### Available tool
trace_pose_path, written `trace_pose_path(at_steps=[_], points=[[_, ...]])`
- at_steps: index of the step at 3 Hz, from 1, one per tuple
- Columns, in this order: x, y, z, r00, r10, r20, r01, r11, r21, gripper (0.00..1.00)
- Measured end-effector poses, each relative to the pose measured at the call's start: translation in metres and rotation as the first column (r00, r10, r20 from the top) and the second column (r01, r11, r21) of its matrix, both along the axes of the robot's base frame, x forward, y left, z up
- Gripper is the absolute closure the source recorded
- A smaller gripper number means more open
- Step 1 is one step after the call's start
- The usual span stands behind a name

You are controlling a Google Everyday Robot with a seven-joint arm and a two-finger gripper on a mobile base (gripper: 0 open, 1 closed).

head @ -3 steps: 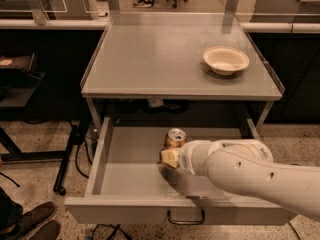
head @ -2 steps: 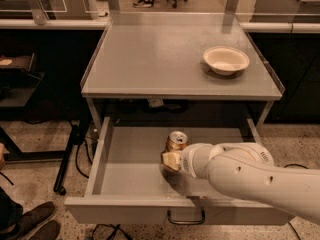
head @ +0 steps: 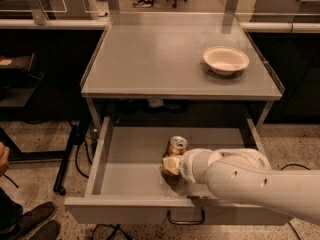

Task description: Place orange can into top drawer

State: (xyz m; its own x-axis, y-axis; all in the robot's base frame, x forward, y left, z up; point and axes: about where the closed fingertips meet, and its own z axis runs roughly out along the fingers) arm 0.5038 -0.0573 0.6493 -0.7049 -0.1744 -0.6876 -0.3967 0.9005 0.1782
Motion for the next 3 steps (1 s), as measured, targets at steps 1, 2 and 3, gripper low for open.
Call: trace_pose_path(at_steps=[1,2,3], points=[[-0.0029,0.0,-0.0103,0.9999,-0.007,-0.012,0.007,1.0,0.004,1.0],[-0.0066,-0.0016,-0.017,0.9996,-0.017,-0.022,0.017,1.0,0.007,1.0],[-0.0081,-0.0018,-0.0164,0.9994,-0.02,-0.026,0.021,1.0,0.008,1.0]])
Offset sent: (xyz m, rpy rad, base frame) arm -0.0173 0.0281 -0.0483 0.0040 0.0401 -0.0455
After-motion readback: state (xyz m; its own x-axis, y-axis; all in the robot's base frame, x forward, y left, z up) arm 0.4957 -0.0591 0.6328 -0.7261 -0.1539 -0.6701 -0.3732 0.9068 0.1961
